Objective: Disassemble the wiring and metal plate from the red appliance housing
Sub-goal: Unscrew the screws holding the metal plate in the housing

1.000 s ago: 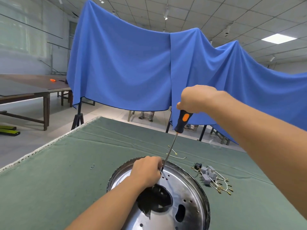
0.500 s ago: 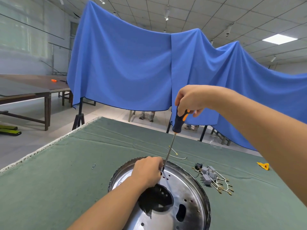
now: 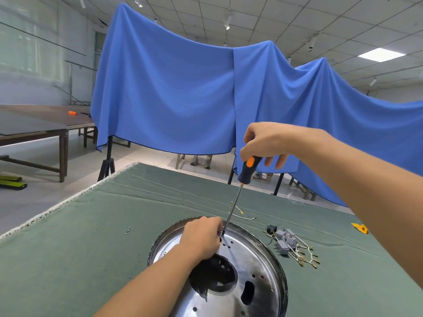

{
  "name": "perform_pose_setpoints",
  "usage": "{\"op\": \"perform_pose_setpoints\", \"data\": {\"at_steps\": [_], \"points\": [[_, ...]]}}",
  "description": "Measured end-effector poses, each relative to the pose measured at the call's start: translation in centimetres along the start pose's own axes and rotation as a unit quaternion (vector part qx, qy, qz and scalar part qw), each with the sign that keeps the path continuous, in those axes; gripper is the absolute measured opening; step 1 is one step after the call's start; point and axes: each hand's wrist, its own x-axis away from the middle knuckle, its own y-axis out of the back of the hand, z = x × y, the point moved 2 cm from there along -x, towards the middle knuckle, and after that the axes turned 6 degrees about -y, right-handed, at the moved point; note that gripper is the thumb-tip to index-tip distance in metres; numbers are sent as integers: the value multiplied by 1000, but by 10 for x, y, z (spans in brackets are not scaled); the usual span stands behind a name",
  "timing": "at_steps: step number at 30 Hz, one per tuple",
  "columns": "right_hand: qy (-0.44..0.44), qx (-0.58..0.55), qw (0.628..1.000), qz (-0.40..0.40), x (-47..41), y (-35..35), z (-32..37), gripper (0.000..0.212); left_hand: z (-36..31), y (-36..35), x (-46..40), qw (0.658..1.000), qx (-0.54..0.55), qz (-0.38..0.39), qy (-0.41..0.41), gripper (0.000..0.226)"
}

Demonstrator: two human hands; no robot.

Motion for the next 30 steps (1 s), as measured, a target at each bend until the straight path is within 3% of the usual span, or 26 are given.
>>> {"op": "perform_pose_setpoints", "data": {"at_steps": [2, 4, 6, 10, 15, 20, 22, 25, 30], "points": [[-20, 28, 998, -56, -3, -3, -5, 42, 0, 0, 1, 1000, 1, 1, 3, 21], [-19, 2, 997, -81, -4, -3, -8, 32, 0, 0, 2, 1000, 1, 1, 3, 21], [-10, -27, 998, -48, -2, 0, -9, 16, 0, 0, 2, 1000, -3, 2, 2, 21], [5, -52, 998, -19, 5, 1, -10, 27, 0, -1, 0, 1000, -8, 1, 4, 20], [-7, 58, 991, -119, 2, -7, -15, 32, 0, -1, 1, 1000, -3, 0, 4, 18], [51, -75, 994, -65, -1, -8, -11, 18, 0, -1, 0, 1000, 0, 4, 5, 18], [60, -72, 993, -78, -2, -11, -12, 13, 0, -1, 0, 1000, 0, 5, 7, 20], [50, -15, 988, -145, -4, -11, -13, 29, 0, 0, 1, 1000, -3, 7, 8, 21], [55, -50, 993, -94, -3, -9, -12, 19, -1, 1, 1, 1000, -7, 7, 6, 21]]}}
